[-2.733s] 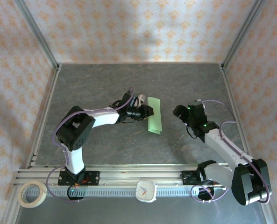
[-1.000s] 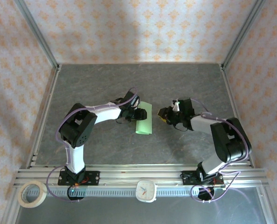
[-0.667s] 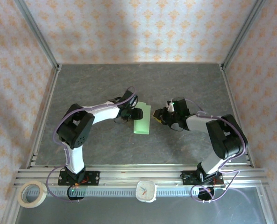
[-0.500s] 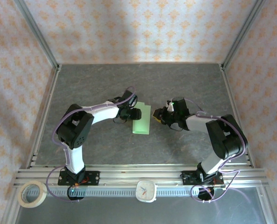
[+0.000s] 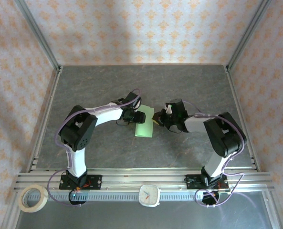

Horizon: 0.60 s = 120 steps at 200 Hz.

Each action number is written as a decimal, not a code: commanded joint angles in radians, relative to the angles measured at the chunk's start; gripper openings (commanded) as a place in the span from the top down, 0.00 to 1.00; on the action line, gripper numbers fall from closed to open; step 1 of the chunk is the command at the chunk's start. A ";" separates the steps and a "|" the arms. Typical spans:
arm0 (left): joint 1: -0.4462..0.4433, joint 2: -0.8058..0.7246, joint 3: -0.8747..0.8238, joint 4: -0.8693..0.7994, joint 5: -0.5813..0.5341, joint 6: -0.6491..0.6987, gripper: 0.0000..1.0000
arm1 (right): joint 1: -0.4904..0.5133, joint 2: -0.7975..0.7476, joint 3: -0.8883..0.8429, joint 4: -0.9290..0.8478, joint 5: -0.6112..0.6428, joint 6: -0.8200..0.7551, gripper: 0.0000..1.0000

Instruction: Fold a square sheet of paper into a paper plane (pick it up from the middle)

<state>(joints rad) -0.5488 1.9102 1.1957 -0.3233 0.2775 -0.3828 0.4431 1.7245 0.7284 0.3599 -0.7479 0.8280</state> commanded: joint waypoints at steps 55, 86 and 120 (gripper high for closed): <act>0.004 0.035 -0.005 -0.011 0.014 0.015 0.36 | 0.048 0.107 0.099 0.021 0.022 0.014 0.92; 0.003 0.024 -0.008 -0.008 0.021 0.014 0.36 | 0.055 0.141 0.106 -0.018 0.046 -0.006 0.92; 0.004 0.009 -0.020 0.007 0.024 0.004 0.36 | 0.056 0.162 0.086 -0.099 0.108 -0.056 0.93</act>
<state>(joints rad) -0.5488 1.9114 1.1961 -0.3229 0.2878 -0.3832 0.4950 1.8664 0.8185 0.3305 -0.7071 0.8169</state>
